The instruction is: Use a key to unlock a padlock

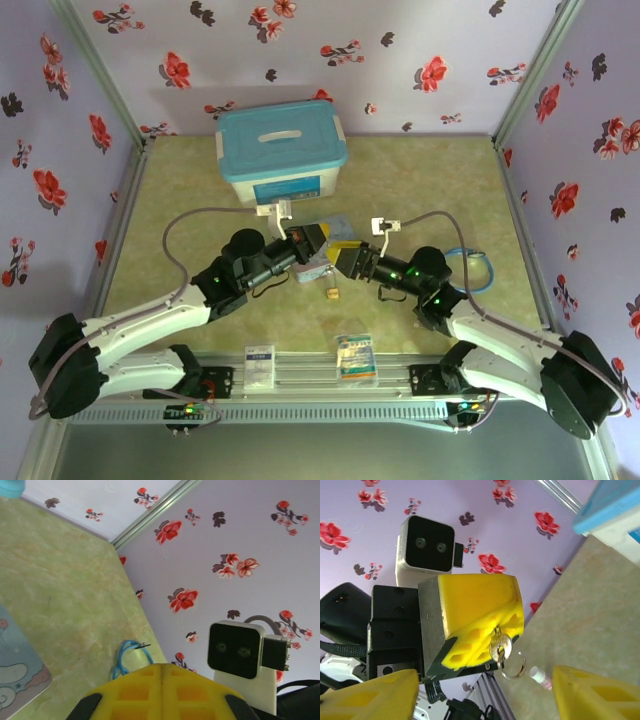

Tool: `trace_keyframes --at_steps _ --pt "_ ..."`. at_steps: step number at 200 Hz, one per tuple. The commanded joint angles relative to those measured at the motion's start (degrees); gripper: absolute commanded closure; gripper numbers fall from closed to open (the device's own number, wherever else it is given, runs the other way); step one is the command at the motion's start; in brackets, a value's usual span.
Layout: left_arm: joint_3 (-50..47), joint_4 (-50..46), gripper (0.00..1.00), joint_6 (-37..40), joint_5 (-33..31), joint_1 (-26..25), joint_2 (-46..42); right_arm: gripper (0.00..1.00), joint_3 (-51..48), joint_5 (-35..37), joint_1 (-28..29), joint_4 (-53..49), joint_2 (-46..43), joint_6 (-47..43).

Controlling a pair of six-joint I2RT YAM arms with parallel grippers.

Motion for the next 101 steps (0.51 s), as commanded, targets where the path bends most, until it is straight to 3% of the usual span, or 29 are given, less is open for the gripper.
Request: trace_keyframes --at_steps 1,64,101 --pt "-0.9 6.1 1.00 2.2 1.7 -0.1 -0.9 0.39 -0.7 -1.9 -0.4 11.9 1.9 3.6" --pt "-2.8 10.5 1.00 0.4 0.7 -0.2 -1.9 0.48 -1.0 -1.5 -0.6 17.0 6.2 5.4" --pt "-2.9 10.3 1.00 0.2 0.8 -0.2 -2.1 0.60 -1.0 -1.8 -0.6 21.4 8.4 7.1"
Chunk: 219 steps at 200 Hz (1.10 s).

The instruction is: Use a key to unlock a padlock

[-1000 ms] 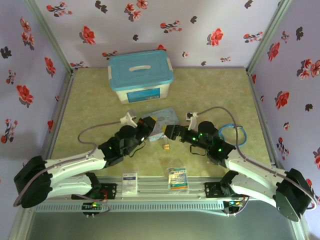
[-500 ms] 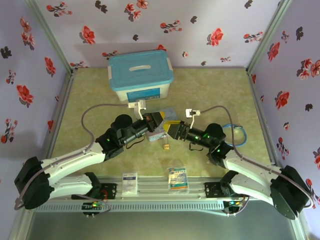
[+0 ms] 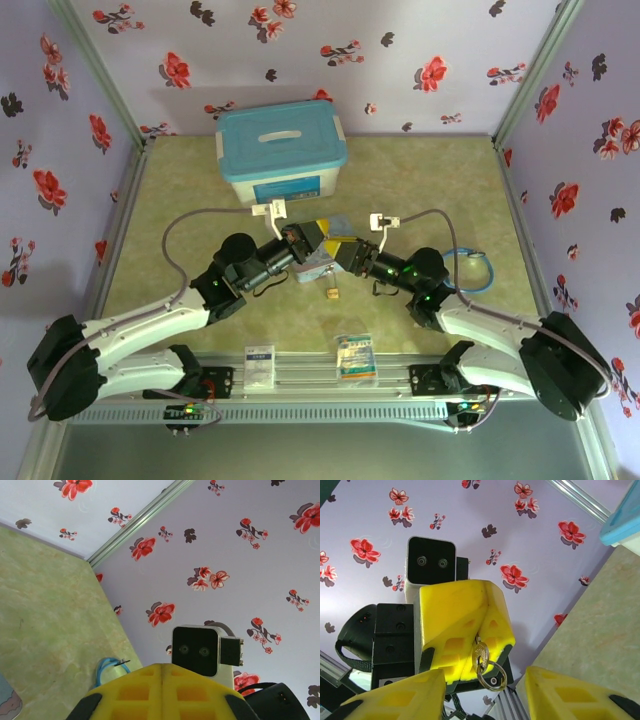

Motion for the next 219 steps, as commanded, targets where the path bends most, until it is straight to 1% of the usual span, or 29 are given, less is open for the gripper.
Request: trace_keyframes --at_steps 1,22,40,61,107,135,148,155,164,169,177,188,203,212,219 --pt "-0.6 2.6 1.00 0.1 0.3 -0.2 -1.1 0.61 -0.5 -0.9 -0.3 7.5 1.5 1.9" --pt "-0.8 2.9 1.00 -0.3 0.1 -0.2 -1.0 0.67 -0.4 -1.3 -0.3 10.7 3.3 3.7" --pt "-1.2 3.2 1.00 -0.4 0.1 -0.2 -1.0 0.75 -0.2 -1.5 -0.3 13.2 4.8 4.9" --pt "-1.4 3.8 1.00 -0.8 -0.1 -0.2 -0.8 0.80 -0.1 -1.9 -0.3 15.0 6.1 5.7" --pt "-1.9 3.7 1.00 -1.3 -0.5 -0.2 -0.5 0.94 -0.6 -0.4 -0.4 15.9 6.0 5.8" --pt "-2.8 5.3 1.00 -2.7 -1.1 -0.2 0.1 1.00 -0.9 0.0 -0.4 14.8 5.7 5.2" --pt "-2.8 4.0 1.00 -3.4 -1.7 -0.1 0.3 1.00 -1.4 0.1 -0.4 14.2 5.4 4.8" --pt "-2.7 3.0 0.90 -3.4 -2.2 -0.1 0.2 1.00 -1.7 0.3 -0.3 13.7 5.1 4.4" --pt "-2.5 1.6 0.82 -2.6 -2.5 -0.1 -0.2 1.00 -2.0 0.8 -0.4 11.9 4.4 3.8" --pt "-2.2 0.4 0.74 -2.1 -2.8 -0.1 -0.7 1.00 -2.2 1.1 -0.4 10.1 3.8 3.2" --pt "-1.8 -2.4 0.51 -1.4 -4.2 -0.1 -1.6 1.00 -2.1 1.8 -0.3 5.9 2.5 1.9" --pt "-1.1 -5.6 0.33 -0.3 -6.4 -0.1 -3.1 1.00 -2.0 3.6 -0.4 -2.1 0.0 -0.5" --pt "-1.0 -8.4 0.19 0.9 -9.4 -0.1 -5.1 1.00 -1.8 5.9 -0.4 -12.4 -3.6 -4.4" --pt "-1.1 -9.8 0.15 1.2 -10.7 -0.1 -6.0 1.00 -1.5 7.7 -0.4 -19.2 -6.0 -6.5" --pt "-0.9 -11.5 0.15 0.9 -11.6 -0.2 -6.4 1.00 -1.0 9.1 -0.4 -24.2 -7.8 -8.0"
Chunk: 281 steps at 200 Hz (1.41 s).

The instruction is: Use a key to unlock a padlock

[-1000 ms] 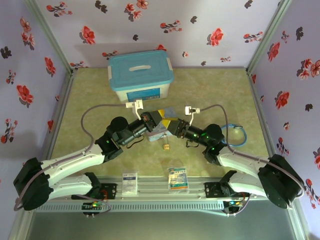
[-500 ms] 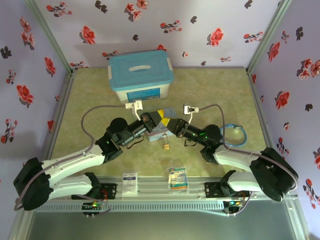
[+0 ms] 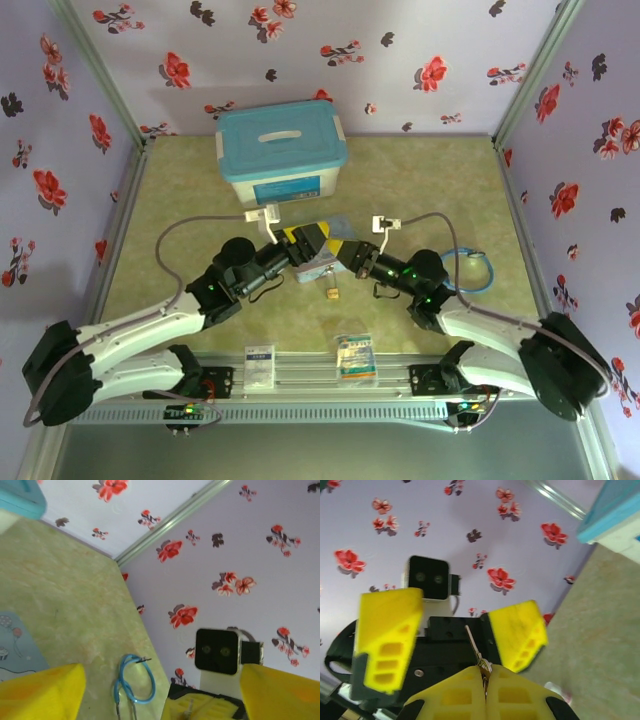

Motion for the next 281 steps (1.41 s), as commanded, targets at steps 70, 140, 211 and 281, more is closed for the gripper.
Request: trace_keyframes --at_steps 70,140,211,281 --pt "-2.4 -17.1 0.29 -18.4 -11.6 -7.2 6.8 1.00 2.1 17.3 -1.5 -53.3 -13.2 -13.9" --pt "-5.7 -0.9 0.23 -25.7 -8.3 -8.9 22.5 1.00 0.4 20.0 -2.7 -49.4 -6.5 -16.1" --pt "-2.8 3.9 0.22 -21.4 -4.9 -3.4 30.9 1.00 -1.0 11.8 -5.9 -32.1 -3.8 -20.8" --pt "-3.9 6.8 0.24 -21.1 -2.9 0.1 32.9 1.00 -0.1 12.7 -7.9 -19.0 10.1 -13.7"
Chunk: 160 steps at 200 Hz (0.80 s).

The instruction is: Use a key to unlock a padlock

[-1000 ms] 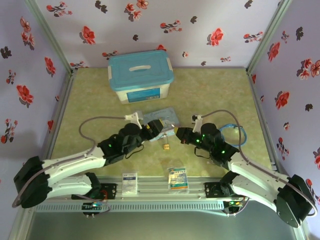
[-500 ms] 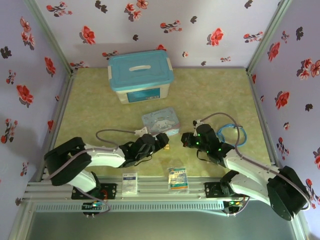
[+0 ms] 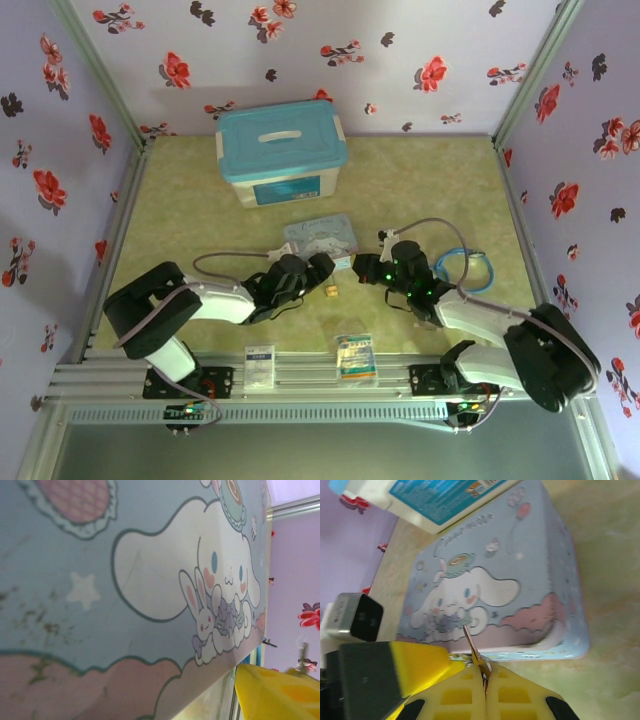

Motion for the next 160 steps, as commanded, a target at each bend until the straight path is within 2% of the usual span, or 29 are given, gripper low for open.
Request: trace_keyframes --at_steps 1,48,87,128,147,160 --pt "0.8 0.9 0.24 2.7 0.1 0.7 0.8 1.00 -0.4 0.4 -0.7 10.7 2.4 3.8" --pt "1.2 2.2 0.24 2.9 1.1 1.6 2.4 1.00 -0.3 -0.1 -0.7 16.5 7.0 2.0" --pt "1.0 5.6 0.26 4.6 4.7 5.0 3.3 1.00 2.2 -1.7 -0.8 21.3 15.0 3.2" --pt "2.6 3.3 0.28 6.9 5.4 6.1 2.3 1.00 5.2 -2.3 -1.4 24.5 19.4 3.3" --pt "2.8 2.3 0.33 8.0 5.2 7.1 1.6 1.00 5.7 -2.3 -1.4 24.4 19.5 3.5" --pt "5.4 -3.4 0.36 12.0 4.3 6.7 0.6 1.00 5.8 -2.4 -1.4 24.3 19.9 3.6"
